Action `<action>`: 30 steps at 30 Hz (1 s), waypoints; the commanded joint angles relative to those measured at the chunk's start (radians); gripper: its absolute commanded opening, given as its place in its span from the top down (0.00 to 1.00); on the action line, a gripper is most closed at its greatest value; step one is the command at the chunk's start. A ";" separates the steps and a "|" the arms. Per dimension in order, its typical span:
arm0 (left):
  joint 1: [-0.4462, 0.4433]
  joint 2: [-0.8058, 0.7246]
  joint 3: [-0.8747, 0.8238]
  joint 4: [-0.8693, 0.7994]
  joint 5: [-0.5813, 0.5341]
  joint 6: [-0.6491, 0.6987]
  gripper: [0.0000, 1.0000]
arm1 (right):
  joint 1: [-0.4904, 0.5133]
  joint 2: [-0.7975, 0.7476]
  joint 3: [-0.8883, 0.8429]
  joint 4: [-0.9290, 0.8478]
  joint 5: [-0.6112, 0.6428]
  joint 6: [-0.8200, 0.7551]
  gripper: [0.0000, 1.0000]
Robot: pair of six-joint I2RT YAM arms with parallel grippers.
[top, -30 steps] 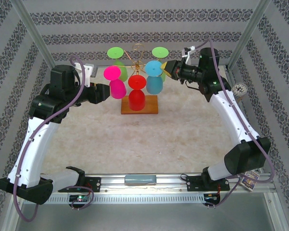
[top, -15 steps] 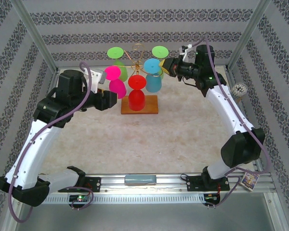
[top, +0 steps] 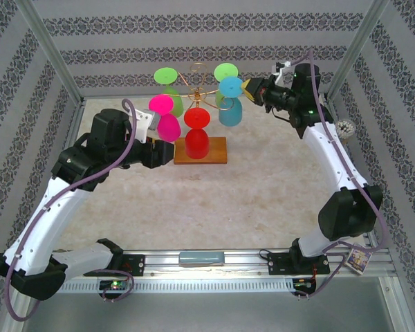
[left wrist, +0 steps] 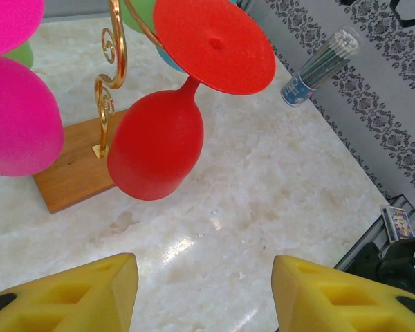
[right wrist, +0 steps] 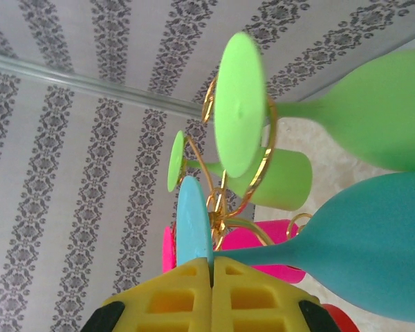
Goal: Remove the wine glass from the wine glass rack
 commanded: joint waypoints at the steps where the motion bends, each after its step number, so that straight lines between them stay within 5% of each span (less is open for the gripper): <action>1: -0.029 -0.025 -0.011 -0.017 -0.021 -0.034 0.46 | -0.022 -0.050 -0.032 0.052 -0.011 0.015 1.00; 30: -0.228 -0.130 -0.161 -0.049 -0.136 -0.170 0.46 | -0.112 -0.442 -0.464 -0.023 -0.066 -0.075 1.00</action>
